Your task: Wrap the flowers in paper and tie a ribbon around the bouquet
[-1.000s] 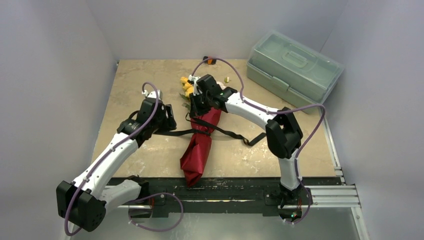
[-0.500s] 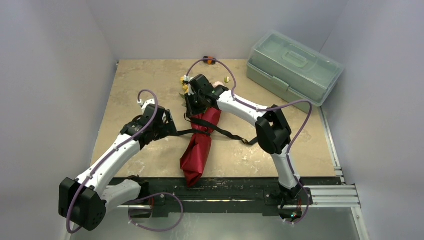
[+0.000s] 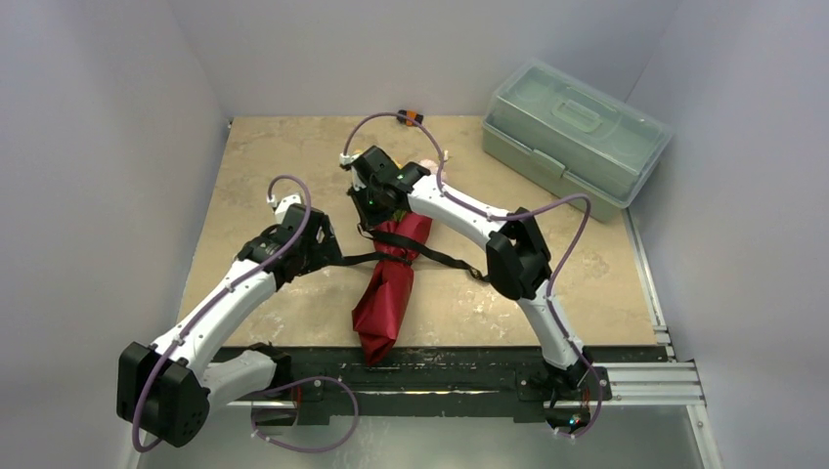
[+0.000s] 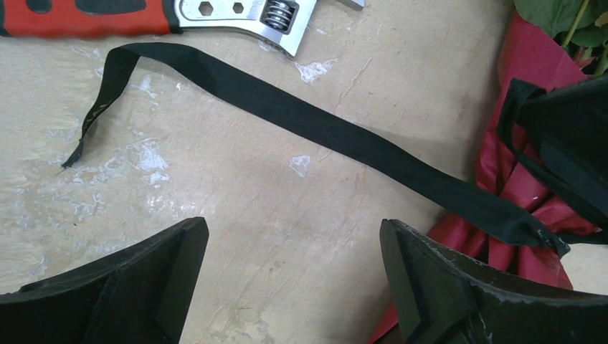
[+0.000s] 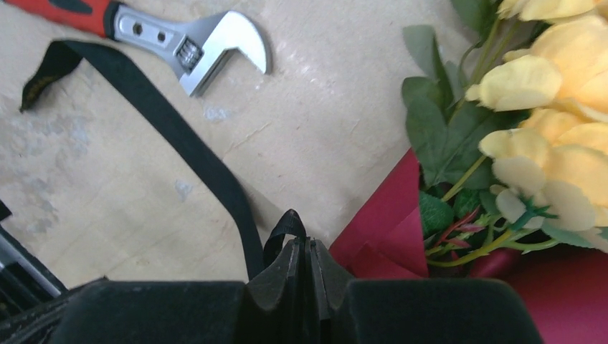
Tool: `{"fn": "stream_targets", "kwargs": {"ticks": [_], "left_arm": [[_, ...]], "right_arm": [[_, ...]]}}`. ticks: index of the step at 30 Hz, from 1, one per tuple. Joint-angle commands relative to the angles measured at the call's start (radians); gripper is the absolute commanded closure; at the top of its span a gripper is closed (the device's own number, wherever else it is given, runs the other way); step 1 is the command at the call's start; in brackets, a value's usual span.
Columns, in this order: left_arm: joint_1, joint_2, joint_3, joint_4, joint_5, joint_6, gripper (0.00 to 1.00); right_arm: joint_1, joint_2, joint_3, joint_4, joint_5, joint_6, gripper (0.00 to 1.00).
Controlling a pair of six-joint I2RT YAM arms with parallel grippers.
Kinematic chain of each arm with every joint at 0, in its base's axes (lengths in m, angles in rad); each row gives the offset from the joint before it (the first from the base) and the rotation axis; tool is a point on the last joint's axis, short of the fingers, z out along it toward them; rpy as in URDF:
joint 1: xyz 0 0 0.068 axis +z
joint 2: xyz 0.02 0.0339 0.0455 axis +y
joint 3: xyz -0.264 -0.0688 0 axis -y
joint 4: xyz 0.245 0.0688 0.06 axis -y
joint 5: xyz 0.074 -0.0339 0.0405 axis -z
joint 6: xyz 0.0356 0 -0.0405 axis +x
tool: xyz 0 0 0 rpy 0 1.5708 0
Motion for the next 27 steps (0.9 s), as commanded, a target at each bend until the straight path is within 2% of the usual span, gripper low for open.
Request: {"fn": "stream_targets", "kwargs": {"ticks": [1, 4, 8, 13, 18, 24, 27], "left_arm": [[0.005, 0.007, -0.005, 0.0, -0.051, 0.034, 0.02], [0.005, 0.015, -0.003, 0.002, -0.062, 0.03, 0.02], [0.005, 0.02, 0.006, -0.008, -0.105, -0.002, 0.02], [0.005, 0.034, 0.007, -0.027, -0.173, -0.07, 0.04], [0.008, 0.051, 0.017, -0.043, -0.22, -0.137, 0.08], [0.017, 0.102, 0.052, -0.055, -0.239, -0.131, 0.09], [0.021, 0.122, 0.06, -0.055, -0.236, -0.12, 0.09]], "right_arm": [[0.03, -0.008, 0.044, -0.06, 0.063, -0.081, 0.89], [0.042, 0.002, 0.054, -0.054, 0.06, -0.084, 0.88], [0.059, 0.034, 0.097, -0.059, 0.055, -0.086, 0.81], [0.062, 0.057, 0.122, -0.057, 0.073, -0.081, 0.76], [0.062, 0.05, 0.143, -0.063, 0.095, -0.096, 0.55], [0.062, 0.031, 0.144, -0.084, 0.138, -0.131, 0.32], [0.062, 0.012, 0.135, -0.116, 0.187, -0.168, 0.27]]}}
